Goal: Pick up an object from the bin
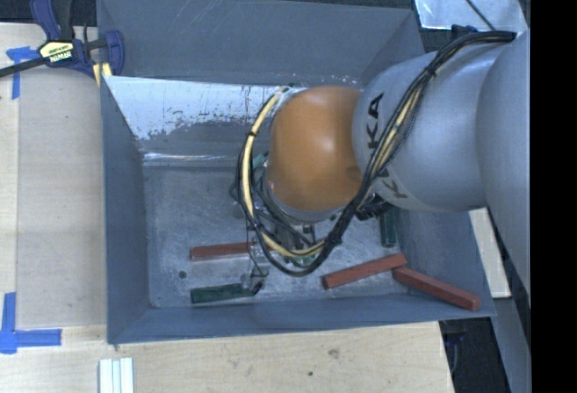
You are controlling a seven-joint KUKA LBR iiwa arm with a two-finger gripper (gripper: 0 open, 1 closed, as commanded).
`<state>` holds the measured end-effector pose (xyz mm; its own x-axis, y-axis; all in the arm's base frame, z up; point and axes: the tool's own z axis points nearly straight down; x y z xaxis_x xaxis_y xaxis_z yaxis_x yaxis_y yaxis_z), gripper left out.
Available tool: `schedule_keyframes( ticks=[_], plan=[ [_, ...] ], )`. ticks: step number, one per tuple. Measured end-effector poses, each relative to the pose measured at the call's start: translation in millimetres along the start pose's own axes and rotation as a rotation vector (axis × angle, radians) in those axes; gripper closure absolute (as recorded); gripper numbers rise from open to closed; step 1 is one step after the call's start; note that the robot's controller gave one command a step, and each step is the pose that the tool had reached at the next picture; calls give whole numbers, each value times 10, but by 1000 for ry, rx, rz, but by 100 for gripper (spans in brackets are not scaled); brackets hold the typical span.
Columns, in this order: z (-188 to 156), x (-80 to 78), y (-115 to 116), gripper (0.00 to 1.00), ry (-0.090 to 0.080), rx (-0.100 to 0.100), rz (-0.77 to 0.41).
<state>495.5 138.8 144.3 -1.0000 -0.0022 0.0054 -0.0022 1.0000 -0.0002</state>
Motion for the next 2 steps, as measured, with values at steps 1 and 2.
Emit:
schedule_keyframes(
  ticks=[1, 2],
  plan=[
    [775, -632, 241, 0, -6, 0, -60],
    [731, 18, 278, 0, -8, -1, -73]
  ],
)
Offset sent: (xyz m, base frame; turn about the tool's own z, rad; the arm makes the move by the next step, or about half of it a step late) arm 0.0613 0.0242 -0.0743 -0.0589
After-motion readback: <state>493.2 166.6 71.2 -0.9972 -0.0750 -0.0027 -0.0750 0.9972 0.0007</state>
